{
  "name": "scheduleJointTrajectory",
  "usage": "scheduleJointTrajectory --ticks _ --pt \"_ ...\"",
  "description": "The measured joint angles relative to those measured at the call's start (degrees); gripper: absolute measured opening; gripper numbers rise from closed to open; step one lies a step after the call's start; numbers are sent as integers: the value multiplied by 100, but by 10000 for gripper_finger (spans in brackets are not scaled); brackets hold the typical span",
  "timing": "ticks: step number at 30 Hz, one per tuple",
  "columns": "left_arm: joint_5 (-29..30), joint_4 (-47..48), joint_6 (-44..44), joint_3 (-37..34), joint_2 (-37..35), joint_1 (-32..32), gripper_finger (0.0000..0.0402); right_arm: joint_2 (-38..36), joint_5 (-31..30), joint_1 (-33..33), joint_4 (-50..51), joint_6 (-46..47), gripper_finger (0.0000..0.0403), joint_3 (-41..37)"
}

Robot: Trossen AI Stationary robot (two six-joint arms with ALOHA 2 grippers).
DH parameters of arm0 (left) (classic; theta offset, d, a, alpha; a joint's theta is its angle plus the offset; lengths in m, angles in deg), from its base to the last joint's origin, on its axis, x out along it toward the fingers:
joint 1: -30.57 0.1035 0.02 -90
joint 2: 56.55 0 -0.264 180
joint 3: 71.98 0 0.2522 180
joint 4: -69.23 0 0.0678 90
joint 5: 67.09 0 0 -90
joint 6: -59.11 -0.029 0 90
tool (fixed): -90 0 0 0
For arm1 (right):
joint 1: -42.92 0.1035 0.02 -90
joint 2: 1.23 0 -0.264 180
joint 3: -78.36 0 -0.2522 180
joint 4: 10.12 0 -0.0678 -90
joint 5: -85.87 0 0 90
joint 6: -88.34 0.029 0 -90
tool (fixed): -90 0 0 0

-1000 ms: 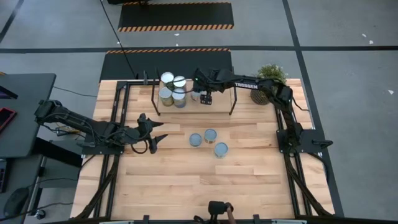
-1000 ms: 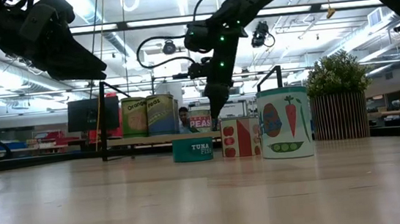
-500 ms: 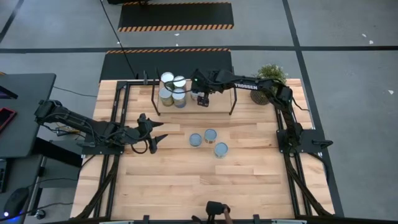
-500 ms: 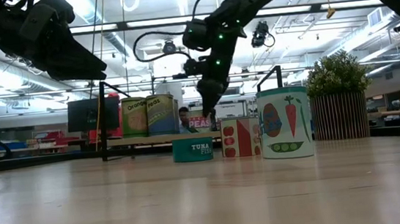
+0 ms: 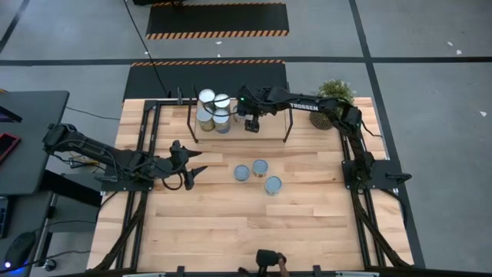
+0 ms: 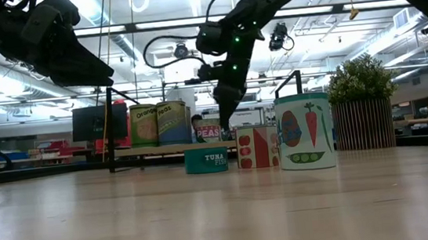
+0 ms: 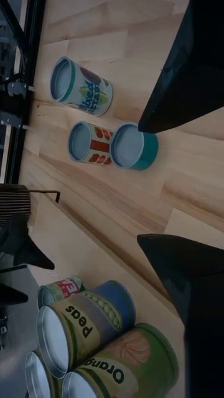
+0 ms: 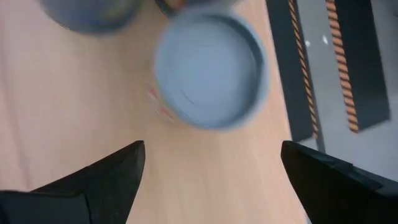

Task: Pick and place cans onto a shelf
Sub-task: Put the small canned peas on the shelf, then put the canned tomatoes on the shelf

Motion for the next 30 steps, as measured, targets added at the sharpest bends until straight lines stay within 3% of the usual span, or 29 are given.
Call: scheduleJointTrajectory --ticks 8,16,22,30 --pt "0 -2 81 0 0 1 283 0 -504 -301 -443 212 377 0" --pt "0 0 76 0 0 0 283 0 117 -480 -781 360 373 0" --pt "0 11 70 0 0 -1 283 0 -293 -471 -428 310 373 0" --pt "2 7 61 0 0 1 283 2 444 -440 -264 440 373 0"
